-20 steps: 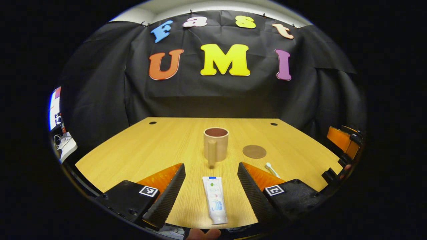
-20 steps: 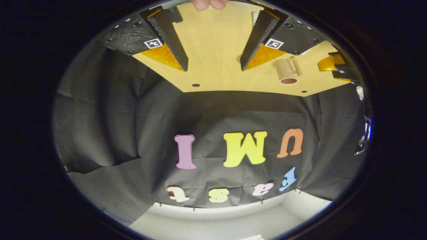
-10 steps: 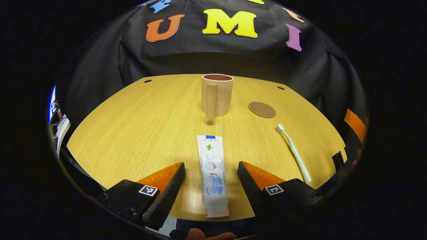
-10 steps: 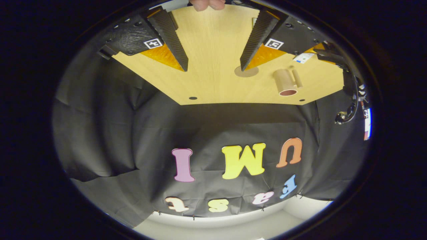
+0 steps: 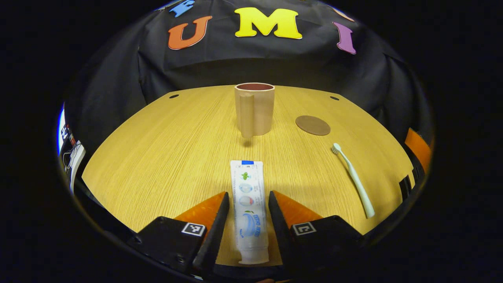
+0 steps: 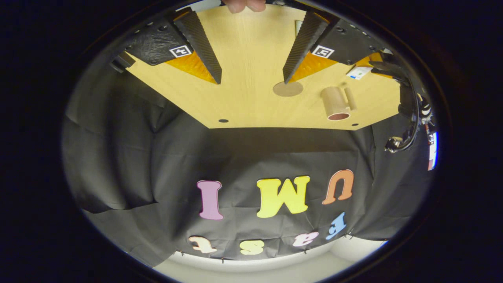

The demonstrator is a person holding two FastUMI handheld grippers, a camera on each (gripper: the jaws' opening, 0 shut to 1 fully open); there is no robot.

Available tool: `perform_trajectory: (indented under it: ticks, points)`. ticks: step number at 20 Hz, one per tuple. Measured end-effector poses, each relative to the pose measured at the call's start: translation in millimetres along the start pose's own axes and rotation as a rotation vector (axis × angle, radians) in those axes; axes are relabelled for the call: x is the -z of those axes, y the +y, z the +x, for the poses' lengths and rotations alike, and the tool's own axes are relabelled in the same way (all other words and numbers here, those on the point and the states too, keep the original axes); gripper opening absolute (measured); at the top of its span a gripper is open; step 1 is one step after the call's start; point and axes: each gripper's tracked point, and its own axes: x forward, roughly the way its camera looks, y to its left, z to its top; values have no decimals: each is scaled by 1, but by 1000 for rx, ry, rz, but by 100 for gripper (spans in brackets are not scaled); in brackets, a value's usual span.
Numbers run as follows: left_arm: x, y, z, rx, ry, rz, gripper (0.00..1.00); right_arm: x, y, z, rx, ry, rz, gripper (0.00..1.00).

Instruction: Put the toothbrush and toothpaste on the desktop into the cup, then pick up the cup and place it on the coaster on the desktop.

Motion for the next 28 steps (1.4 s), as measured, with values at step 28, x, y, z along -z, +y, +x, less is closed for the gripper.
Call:
perform_trajectory:
  ticks: [28]
  points:
    - [-108,32,-70,12,-384,-29,31,91,97,75,-102,424,-26,92]
